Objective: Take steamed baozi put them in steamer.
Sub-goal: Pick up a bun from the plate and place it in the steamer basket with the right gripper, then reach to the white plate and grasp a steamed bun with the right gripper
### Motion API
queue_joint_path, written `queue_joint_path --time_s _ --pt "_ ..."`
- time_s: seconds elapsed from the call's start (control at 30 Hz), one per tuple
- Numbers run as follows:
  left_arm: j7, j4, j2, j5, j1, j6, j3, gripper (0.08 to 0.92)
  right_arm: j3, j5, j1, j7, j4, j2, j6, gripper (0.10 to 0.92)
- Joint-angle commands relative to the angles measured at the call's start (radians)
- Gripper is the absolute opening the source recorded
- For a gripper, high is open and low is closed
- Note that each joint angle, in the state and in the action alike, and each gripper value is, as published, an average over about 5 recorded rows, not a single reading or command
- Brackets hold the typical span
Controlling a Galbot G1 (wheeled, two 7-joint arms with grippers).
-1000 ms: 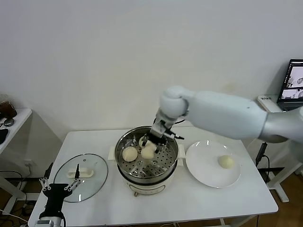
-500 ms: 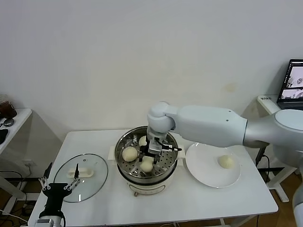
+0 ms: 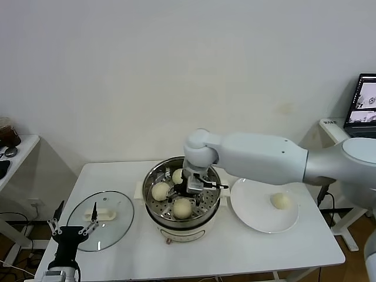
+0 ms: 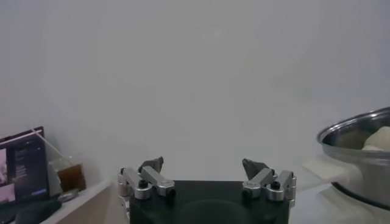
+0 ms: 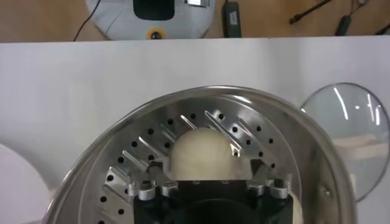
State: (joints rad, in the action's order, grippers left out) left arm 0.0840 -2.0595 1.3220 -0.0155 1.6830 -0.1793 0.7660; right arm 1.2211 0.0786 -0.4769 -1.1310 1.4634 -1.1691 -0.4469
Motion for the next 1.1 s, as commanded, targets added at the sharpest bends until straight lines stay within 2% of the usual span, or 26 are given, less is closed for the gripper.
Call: queue_joint_path --time_s 0.03,0.2,0.37,0.5,0.67,0.83,1.1 --pt "-0.002 -0.003 -0.011 -0.003 -0.007 0.002 0.002 0.823 -0.093 -0.076 -0.094 -0.026 0.029 0.223 0.285 0.821" --pt "-0.004 0.001 -0.027 -0.005 -0.018 0.003 0.001 0.823 -0.145 -0.108 -0.088 -0.034 0.040 0.414 0.608 0.823" --pt "-0.005 0.011 -0.039 -0.003 -0.031 0.005 -0.015 0.823 -0.180 -0.070 -0.002 -0.073 0.039 0.601 0.717 0.823" --pt "-0.006 0.018 -0.043 0.001 -0.037 0.006 -0.027 0.823 -0.291 0.000 0.167 -0.090 0.008 0.701 0.701 0.823" --pt "-0.008 0.022 -0.046 0.006 -0.036 0.006 -0.030 0.823 -0.535 0.128 0.456 -0.090 -0.083 0.734 0.630 0.823" --pt "-0.009 0.021 -0.049 0.010 -0.028 0.006 -0.023 0.823 -0.696 0.216 0.627 -0.086 -0.186 0.711 0.550 0.823" --pt "-0.010 0.014 -0.040 0.021 -0.015 0.005 -0.022 0.823 -0.780 0.267 0.702 -0.073 -0.329 0.591 0.442 0.823"
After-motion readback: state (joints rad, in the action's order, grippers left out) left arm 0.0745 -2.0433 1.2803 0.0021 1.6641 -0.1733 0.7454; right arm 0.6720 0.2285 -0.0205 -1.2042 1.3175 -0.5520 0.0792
